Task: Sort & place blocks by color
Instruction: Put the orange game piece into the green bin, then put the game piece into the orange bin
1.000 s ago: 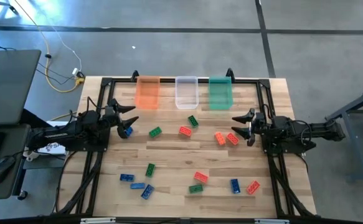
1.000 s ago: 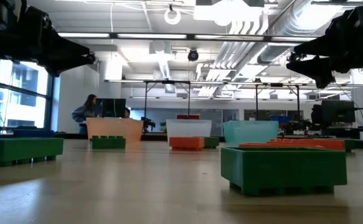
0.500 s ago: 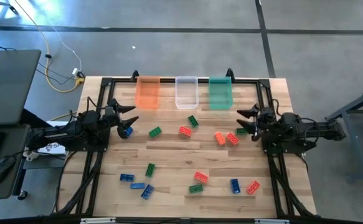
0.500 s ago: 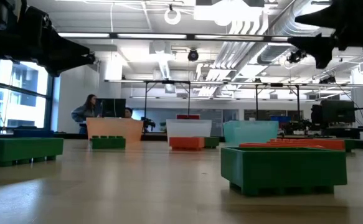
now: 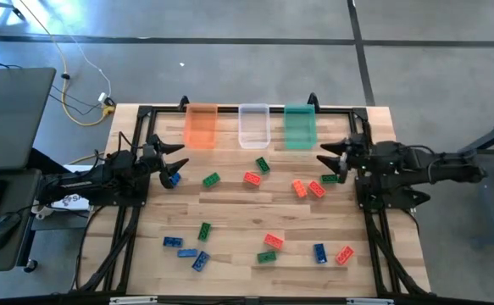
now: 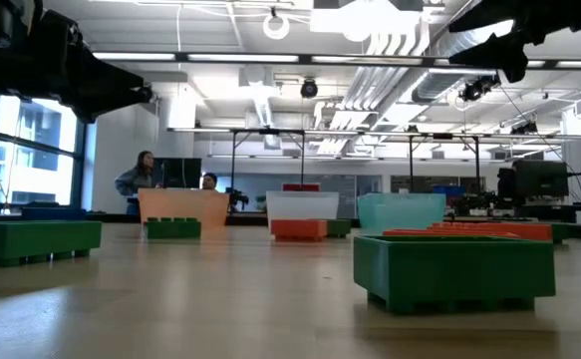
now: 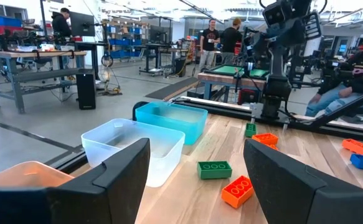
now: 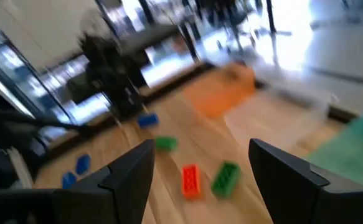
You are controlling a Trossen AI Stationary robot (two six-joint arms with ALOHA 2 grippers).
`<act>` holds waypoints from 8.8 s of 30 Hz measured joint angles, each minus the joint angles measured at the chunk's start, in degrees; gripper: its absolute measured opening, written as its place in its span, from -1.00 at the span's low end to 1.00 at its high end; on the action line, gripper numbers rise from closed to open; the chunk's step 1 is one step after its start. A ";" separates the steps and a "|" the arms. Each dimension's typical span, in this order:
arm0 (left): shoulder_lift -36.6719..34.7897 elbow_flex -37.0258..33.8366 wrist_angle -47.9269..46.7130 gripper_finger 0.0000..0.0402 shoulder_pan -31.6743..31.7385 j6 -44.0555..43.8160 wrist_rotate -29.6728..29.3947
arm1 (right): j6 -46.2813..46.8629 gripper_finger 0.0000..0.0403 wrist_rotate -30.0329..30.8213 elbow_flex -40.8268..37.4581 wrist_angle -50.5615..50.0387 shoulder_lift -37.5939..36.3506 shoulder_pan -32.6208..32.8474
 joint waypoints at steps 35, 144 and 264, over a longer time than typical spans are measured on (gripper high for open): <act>0.00 -0.01 -0.02 0.25 0.01 0.00 -1.69 | 27.45 0.24 -6.79 19.90 -27.51 48.27 -0.02; -0.02 0.00 -0.50 0.25 -0.01 0.00 -1.55 | -13.87 -0.43 8.31 44.49 -22.09 67.20 -34.99; 78.85 35.04 -56.00 0.23 0.01 -45.77 4.66 | -7.72 0.26 -2.71 25.95 -7.05 54.45 -33.94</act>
